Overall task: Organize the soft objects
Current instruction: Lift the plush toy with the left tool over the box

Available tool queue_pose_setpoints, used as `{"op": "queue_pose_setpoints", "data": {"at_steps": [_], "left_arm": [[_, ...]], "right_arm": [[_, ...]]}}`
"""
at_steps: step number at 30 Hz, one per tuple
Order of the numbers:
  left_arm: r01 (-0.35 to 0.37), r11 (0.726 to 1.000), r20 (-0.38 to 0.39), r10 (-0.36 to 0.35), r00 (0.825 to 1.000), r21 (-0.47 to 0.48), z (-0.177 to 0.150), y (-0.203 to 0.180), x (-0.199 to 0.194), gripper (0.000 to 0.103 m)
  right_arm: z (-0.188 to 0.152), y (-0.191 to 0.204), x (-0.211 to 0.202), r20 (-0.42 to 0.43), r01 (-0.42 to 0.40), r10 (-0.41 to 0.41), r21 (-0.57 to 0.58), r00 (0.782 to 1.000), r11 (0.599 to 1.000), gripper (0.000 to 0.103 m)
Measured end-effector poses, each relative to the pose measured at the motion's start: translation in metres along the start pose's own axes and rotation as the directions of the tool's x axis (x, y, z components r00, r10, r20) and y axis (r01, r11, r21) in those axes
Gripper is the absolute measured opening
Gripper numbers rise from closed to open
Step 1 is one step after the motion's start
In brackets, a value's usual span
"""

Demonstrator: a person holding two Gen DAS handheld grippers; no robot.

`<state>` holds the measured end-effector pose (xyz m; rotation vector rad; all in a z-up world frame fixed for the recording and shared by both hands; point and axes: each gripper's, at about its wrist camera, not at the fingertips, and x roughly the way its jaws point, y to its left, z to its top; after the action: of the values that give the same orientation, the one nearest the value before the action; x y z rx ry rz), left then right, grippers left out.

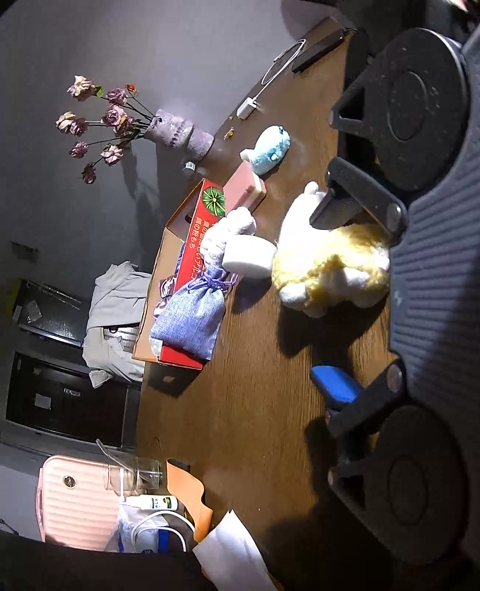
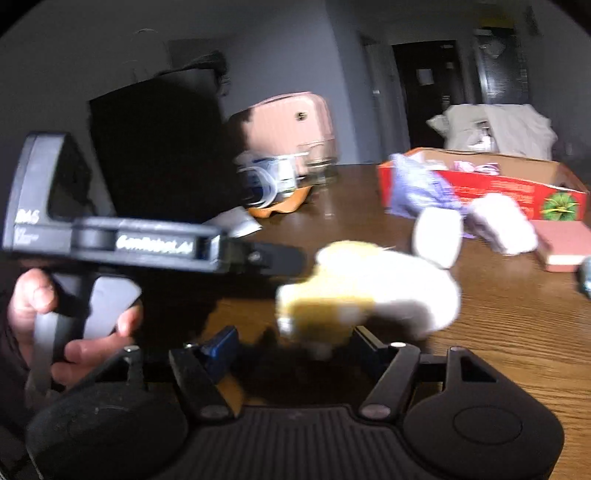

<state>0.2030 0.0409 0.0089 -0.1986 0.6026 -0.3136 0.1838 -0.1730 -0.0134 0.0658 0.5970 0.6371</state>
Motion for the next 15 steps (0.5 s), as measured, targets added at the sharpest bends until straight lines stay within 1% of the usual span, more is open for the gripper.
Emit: {"op": "queue_pose_setpoints", "data": {"at_steps": [3, 4, 5, 6, 7, 8, 10, 12, 13, 15], "left_arm": [[-0.007, 1.000, -0.006, 0.007, 1.000, -0.011, 0.002, 0.001, 0.012, 0.083], [-0.007, 1.000, -0.019, 0.006, 1.000, -0.020, 0.002, 0.001, 0.015, 0.077], [0.003, 1.000, -0.034, -0.004, 0.999, -0.027, 0.001, 0.001, 0.017, 0.065], [0.020, 0.999, -0.042, -0.021, 0.999, -0.030, 0.000, 0.001, 0.017, 0.059], [0.036, 0.999, -0.042, -0.038, 0.998, -0.030, -0.002, 0.001, 0.016, 0.045], [0.050, 0.998, -0.043, -0.052, 0.998, -0.035, -0.004, 0.001, 0.016, 0.040], [0.061, 0.996, -0.045, -0.064, 0.997, -0.065, -0.008, 0.001, 0.014, 0.040], [0.053, 0.994, -0.049, -0.058, 0.997, -0.098, -0.011, -0.002, 0.012, 0.039], [0.066, 0.990, -0.059, -0.074, 0.996, -0.123, -0.012, -0.004, 0.011, 0.040], [0.121, 0.980, -0.094, -0.137, 0.986, -0.157, -0.016, -0.011, 0.012, 0.042]], "right_arm": [[0.002, -0.007, 0.001, 0.002, 0.017, -0.017, 0.049, 1.000, 0.999, 0.070], [0.001, -0.005, 0.003, -0.005, 0.019, -0.018, 0.046, 1.000, 0.999, 0.070], [0.000, -0.002, 0.006, -0.008, 0.023, -0.023, 0.029, 1.000, 0.999, 0.071], [-0.002, 0.003, 0.010, -0.012, 0.028, -0.028, 0.015, 1.000, 0.999, 0.071], [-0.003, 0.005, 0.012, -0.017, 0.035, -0.035, 0.007, 0.999, 0.999, 0.071], [-0.003, 0.007, 0.015, -0.020, 0.044, -0.044, 0.002, 0.999, 0.999, 0.071], [-0.005, 0.005, 0.017, -0.029, 0.078, -0.078, 0.005, 0.997, 0.997, 0.069], [-0.007, -0.002, 0.014, -0.031, 0.128, -0.127, 0.016, 0.991, 0.992, 0.066], [-0.007, -0.008, 0.010, -0.028, 0.158, -0.158, 0.032, 0.987, 0.987, 0.065], [-0.010, -0.028, -0.005, -0.012, 0.235, -0.235, 0.095, 0.972, 0.967, 0.064]]}}
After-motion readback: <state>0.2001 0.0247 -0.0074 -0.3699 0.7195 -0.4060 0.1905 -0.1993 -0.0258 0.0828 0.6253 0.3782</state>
